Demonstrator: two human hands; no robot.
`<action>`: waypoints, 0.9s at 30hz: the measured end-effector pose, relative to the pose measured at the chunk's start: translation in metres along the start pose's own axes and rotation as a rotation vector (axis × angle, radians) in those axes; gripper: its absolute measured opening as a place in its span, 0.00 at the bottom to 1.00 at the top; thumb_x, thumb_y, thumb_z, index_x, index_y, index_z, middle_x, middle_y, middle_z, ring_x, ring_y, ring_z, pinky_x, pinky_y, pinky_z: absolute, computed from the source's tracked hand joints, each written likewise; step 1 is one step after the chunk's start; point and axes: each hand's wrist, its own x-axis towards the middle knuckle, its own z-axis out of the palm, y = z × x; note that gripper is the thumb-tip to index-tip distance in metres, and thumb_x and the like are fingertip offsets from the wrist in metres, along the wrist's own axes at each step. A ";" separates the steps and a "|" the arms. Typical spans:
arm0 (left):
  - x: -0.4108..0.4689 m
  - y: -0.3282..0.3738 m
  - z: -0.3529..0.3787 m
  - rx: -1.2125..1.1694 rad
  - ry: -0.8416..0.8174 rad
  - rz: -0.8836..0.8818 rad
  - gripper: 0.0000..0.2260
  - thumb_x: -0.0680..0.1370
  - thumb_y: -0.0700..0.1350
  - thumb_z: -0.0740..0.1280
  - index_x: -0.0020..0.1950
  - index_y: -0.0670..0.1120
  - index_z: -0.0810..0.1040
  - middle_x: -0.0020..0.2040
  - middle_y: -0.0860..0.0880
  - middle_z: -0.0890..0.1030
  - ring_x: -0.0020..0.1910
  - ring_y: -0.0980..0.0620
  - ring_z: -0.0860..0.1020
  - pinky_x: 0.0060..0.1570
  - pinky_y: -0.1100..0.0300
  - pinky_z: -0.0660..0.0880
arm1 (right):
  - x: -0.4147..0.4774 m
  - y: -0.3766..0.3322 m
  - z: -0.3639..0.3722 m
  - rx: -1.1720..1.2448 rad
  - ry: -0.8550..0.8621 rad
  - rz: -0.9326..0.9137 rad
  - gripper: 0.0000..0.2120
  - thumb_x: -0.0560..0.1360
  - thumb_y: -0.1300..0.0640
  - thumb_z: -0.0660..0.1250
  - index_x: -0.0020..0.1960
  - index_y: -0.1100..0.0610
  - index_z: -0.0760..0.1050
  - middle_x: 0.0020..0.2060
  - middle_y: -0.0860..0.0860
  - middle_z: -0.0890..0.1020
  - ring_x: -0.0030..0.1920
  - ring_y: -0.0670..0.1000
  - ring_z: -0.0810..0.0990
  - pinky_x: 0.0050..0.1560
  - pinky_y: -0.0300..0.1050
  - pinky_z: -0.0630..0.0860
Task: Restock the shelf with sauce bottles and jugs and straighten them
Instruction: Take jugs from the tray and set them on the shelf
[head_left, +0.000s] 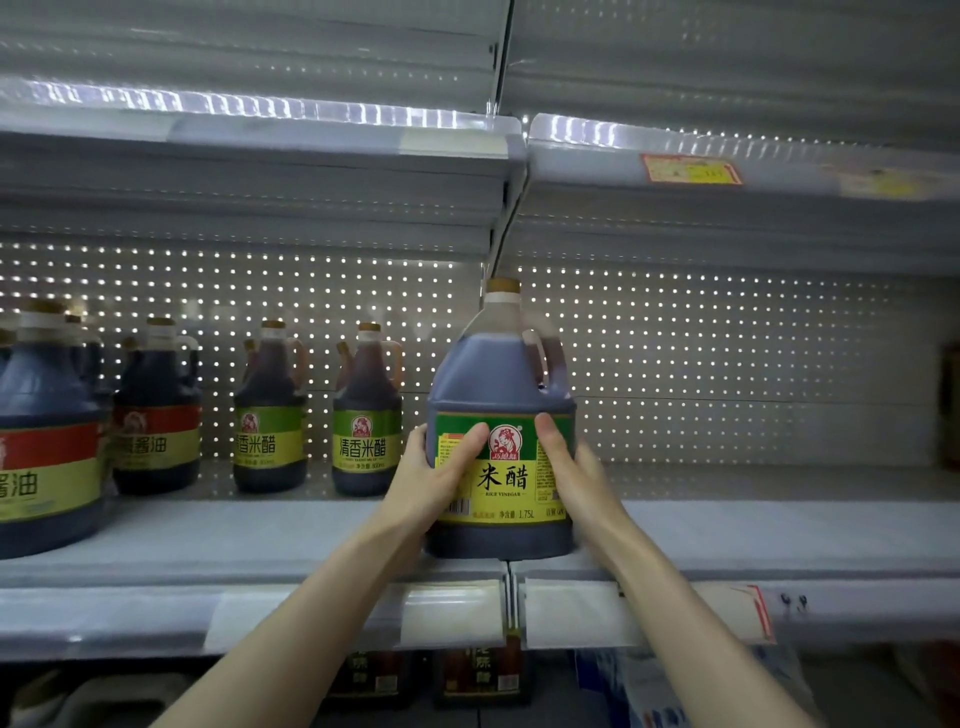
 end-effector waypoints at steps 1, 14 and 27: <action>0.000 0.001 0.000 -0.005 -0.001 0.007 0.28 0.67 0.58 0.72 0.63 0.47 0.70 0.51 0.48 0.84 0.46 0.54 0.84 0.39 0.62 0.79 | 0.002 0.000 0.000 0.002 0.002 0.011 0.29 0.66 0.34 0.63 0.58 0.53 0.76 0.44 0.49 0.86 0.45 0.47 0.85 0.48 0.44 0.80; 0.005 -0.001 -0.002 -0.033 -0.057 0.019 0.32 0.65 0.60 0.70 0.65 0.49 0.69 0.52 0.48 0.84 0.48 0.51 0.84 0.44 0.56 0.80 | 0.003 0.004 0.001 -0.021 0.042 -0.017 0.37 0.63 0.30 0.61 0.60 0.55 0.75 0.45 0.49 0.86 0.44 0.46 0.85 0.42 0.39 0.80; 0.006 -0.005 -0.005 -0.029 -0.038 -0.012 0.38 0.61 0.64 0.72 0.64 0.45 0.72 0.52 0.47 0.84 0.49 0.50 0.84 0.47 0.56 0.80 | -0.003 -0.005 0.000 -0.078 -0.026 0.089 0.36 0.63 0.27 0.57 0.60 0.50 0.75 0.48 0.47 0.85 0.49 0.47 0.83 0.50 0.43 0.78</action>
